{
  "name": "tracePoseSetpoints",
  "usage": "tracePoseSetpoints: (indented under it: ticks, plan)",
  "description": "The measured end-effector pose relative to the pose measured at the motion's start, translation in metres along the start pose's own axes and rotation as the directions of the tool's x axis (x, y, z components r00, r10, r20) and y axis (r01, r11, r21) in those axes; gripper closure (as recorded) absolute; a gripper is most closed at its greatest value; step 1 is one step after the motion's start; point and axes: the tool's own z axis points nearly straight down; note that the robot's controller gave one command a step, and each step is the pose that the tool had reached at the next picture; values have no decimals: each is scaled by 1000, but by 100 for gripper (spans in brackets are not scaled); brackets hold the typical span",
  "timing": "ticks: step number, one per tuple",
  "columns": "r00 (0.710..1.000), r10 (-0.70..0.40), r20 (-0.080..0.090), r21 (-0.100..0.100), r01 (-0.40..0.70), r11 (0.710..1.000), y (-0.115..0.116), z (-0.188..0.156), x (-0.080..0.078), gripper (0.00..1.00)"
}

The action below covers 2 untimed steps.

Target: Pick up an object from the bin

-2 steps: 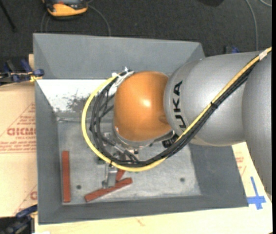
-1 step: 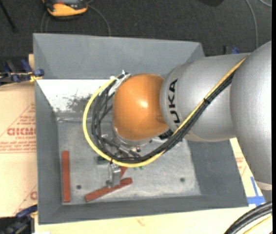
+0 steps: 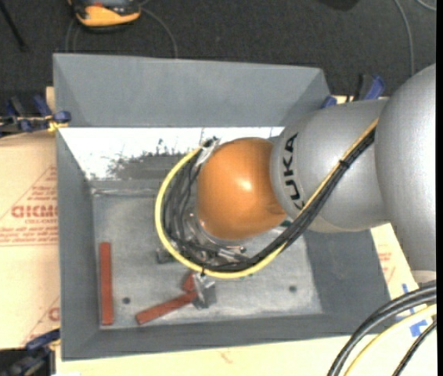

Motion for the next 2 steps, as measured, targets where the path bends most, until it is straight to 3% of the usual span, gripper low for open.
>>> tracePoseSetpoints:
  ticks: [1,2]
  plan:
    - [1000,-2,-4,-2,2,1000,30,43,7,100]
    - [1000,0,-4,-3,0,1000,30,43,7,100]
